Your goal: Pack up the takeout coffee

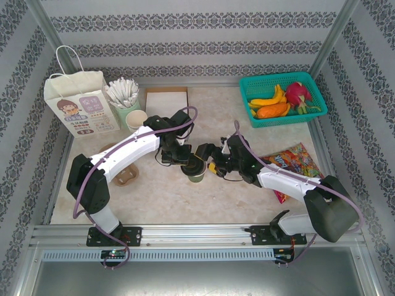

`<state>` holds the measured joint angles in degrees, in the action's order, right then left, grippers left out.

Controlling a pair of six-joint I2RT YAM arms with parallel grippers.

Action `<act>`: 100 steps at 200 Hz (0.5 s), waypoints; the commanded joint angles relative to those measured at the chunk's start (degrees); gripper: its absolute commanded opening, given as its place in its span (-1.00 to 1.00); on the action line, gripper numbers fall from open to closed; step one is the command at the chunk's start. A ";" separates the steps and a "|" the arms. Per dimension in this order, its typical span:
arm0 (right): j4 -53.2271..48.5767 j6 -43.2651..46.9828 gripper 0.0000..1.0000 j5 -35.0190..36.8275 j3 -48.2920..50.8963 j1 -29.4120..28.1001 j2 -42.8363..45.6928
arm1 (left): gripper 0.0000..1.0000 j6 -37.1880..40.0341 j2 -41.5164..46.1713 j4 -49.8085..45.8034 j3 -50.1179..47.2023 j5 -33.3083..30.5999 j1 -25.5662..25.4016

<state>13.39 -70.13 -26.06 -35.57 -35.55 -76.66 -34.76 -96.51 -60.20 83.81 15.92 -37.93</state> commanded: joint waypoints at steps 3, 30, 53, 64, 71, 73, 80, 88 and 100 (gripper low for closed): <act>-0.29 1.49 0.95 -0.30 -1.87 -0.72 0.56 | -1.00 1.27 0.88 -1.70 1.62 -0.39 -0.85; -0.38 1.64 0.95 -0.48 -2.22 -0.92 0.24 | -1.00 1.47 0.21 -0.43 2.00 1.65 -0.87; -0.39 1.57 0.95 -0.48 -2.31 -0.97 0.09 | -1.00 2.06 -0.60 -0.66 2.51 1.48 -0.90; -0.38 1.57 0.95 -0.54 -2.40 -1.00 -0.15 | -1.00 2.16 -0.80 -0.74 2.94 1.39 -0.91; -0.38 1.57 0.95 -0.50 -2.48 -0.99 -0.24 | -1.00 2.16 -0.79 -0.72 3.17 1.33 -0.91; -0.38 1.57 0.95 -0.53 -2.53 -0.96 -0.24 | -1.00 2.16 -0.79 -0.71 3.17 1.24 -0.91; -0.37 1.66 0.95 -0.61 -2.57 -1.01 -0.32 | -1.00 2.23 -0.79 -0.88 3.43 1.22 -0.91; -0.45 1.66 0.95 -0.65 -2.74 -1.01 -0.42 | -1.00 2.33 -0.83 -0.82 3.58 1.22 -0.91; -0.60 1.83 0.96 -0.82 -3.00 -1.01 -0.61 | -1.00 2.49 -0.92 -1.02 3.81 1.22 -0.91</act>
<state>13.02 -69.91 -26.06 -36.77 -35.90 -76.66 -33.67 -96.92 -60.20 85.86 16.73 -37.93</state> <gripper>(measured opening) 0.977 0.065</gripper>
